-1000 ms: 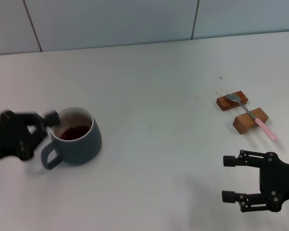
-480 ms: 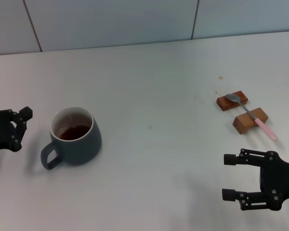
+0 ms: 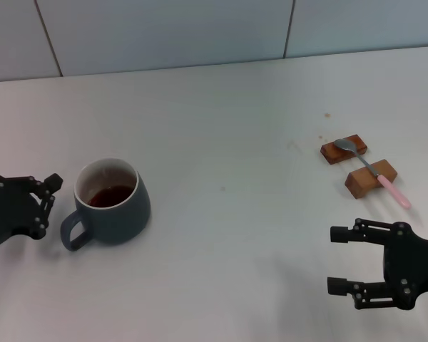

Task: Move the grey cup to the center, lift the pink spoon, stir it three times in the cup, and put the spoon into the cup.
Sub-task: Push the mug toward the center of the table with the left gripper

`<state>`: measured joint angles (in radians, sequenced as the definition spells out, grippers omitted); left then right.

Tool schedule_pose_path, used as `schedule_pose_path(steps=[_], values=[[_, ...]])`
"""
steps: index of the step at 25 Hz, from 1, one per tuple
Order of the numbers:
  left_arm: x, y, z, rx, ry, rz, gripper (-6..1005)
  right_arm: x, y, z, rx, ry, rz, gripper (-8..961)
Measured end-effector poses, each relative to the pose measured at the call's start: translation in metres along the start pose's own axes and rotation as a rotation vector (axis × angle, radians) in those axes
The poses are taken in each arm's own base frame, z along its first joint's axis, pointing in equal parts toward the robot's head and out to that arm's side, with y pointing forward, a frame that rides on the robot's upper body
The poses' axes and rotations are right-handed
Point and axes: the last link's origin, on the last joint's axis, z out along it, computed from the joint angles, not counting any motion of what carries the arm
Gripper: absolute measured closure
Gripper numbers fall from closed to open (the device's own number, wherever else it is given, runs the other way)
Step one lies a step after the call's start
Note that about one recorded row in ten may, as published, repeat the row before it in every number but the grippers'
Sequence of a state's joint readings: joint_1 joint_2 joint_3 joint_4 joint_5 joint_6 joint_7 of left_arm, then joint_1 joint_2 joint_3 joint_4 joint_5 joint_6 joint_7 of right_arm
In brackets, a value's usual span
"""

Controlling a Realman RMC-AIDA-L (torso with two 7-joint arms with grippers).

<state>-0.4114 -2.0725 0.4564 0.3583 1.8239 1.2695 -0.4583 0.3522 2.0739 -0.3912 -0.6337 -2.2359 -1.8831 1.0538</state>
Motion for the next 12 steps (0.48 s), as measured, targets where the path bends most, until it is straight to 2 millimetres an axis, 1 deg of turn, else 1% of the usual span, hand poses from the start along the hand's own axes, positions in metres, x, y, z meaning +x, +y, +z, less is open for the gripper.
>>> schedule_pose_path(steps=[4,6,12], values=[[-0.001,0.003,0.006,-0.005,-0.007,0.003,997,0.0,0.0,0.0,0.0,0.0,0.0,127],[0.001,0.005,0.014,-0.014,-0.009,-0.004,997,0.0,0.0,0.0,0.001,-0.001,0.0,127],[0.007,0.012,0.026,-0.041,0.012,-0.023,996,0.0,0.0,0.0,0.001,-0.001,0.0,128]])
